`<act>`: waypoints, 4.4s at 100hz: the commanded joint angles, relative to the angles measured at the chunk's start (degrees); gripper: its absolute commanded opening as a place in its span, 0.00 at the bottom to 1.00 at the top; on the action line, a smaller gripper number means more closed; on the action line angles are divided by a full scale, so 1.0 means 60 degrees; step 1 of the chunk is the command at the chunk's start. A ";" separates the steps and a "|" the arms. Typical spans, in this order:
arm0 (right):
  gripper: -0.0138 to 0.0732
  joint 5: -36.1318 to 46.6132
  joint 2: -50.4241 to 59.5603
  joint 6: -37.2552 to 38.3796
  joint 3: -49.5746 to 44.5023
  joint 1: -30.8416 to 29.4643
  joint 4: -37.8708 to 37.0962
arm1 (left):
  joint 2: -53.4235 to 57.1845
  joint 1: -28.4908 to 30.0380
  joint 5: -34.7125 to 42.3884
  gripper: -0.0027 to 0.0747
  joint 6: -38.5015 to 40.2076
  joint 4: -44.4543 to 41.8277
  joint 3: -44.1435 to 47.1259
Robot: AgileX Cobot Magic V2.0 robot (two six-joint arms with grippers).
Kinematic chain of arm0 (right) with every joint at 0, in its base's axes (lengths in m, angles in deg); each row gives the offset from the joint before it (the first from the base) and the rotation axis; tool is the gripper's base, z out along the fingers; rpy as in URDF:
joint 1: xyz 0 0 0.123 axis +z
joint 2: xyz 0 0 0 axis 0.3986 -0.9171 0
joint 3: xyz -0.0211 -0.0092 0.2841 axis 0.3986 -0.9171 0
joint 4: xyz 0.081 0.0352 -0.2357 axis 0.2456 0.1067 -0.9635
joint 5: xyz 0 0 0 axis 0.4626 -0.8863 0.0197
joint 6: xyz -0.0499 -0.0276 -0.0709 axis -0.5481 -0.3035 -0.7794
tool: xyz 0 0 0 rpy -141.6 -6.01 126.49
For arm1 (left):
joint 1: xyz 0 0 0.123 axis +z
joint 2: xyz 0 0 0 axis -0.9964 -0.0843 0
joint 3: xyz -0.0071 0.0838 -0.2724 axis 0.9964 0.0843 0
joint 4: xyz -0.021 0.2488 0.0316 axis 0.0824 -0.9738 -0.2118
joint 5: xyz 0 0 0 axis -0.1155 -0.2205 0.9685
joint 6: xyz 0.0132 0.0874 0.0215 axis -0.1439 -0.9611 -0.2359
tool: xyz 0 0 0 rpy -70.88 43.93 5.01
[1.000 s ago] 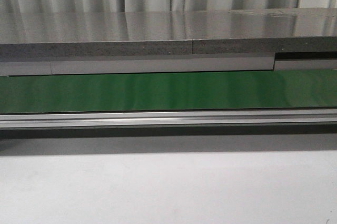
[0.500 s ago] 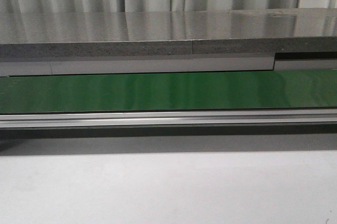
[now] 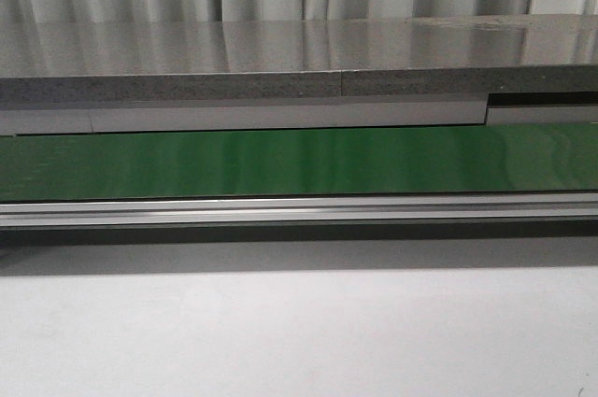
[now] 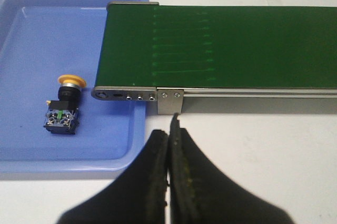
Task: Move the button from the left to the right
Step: 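Move the left gripper down toward the yellow push button in the blue tray, then lower the left gripper around the yellow push button and close it, then lift the button with the left gripper and set it on the belt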
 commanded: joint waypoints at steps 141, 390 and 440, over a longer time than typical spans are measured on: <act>0.08 0.0826 0.0202 0.0000 0.0143 0.0011 -0.0107 | -0.3734 0.0148 -0.2262 0.84 0.0697 -0.2882 -0.3489; 0.08 0.0826 0.0202 0.0000 0.0143 0.0011 -0.0107 | -1.1989 0.3628 0.1494 0.82 -0.0872 -0.0531 -0.4531; 0.08 0.0826 0.0202 0.0000 0.0143 0.0011 -0.0107 | -1.1815 0.3628 0.0112 0.13 -0.0872 -0.0368 -0.5591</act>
